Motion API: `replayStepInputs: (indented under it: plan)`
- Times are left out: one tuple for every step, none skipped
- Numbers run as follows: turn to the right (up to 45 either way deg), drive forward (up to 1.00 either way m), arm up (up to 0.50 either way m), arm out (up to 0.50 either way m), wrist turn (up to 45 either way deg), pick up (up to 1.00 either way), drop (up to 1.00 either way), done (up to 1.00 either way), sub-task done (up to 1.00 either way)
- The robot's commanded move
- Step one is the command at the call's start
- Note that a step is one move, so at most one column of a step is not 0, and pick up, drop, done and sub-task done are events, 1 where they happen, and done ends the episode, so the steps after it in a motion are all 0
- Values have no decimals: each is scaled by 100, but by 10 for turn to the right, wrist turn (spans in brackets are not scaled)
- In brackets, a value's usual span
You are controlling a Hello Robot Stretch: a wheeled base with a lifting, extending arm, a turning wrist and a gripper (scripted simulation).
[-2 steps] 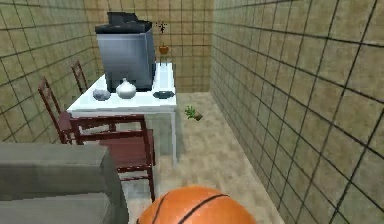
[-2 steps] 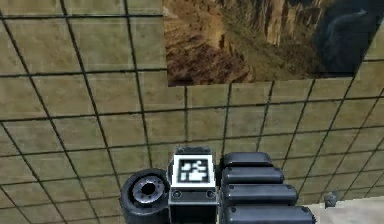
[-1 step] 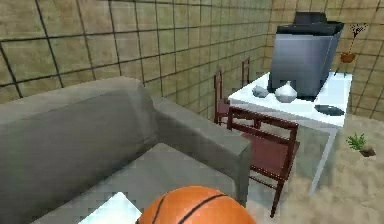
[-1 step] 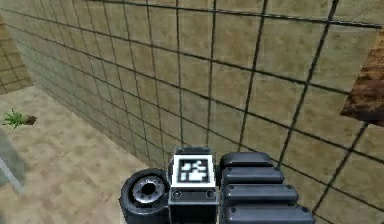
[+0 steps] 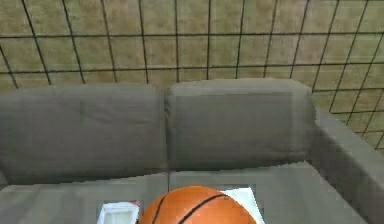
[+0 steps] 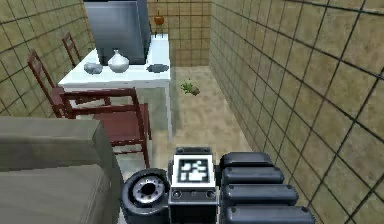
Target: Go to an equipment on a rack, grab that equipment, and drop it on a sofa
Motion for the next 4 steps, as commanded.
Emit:
replayStepInputs:
  plan:
    - [-150, 0, 0, 0, 0, 0, 0, 0, 0]
    - [450, 0, 0, 0, 0, 0, 0, 0, 0]
    - [450, 0, 0, 0, 0, 0, 0, 0, 0]
    - [270, 0, 0, 0, 0, 0, 0, 0, 0]
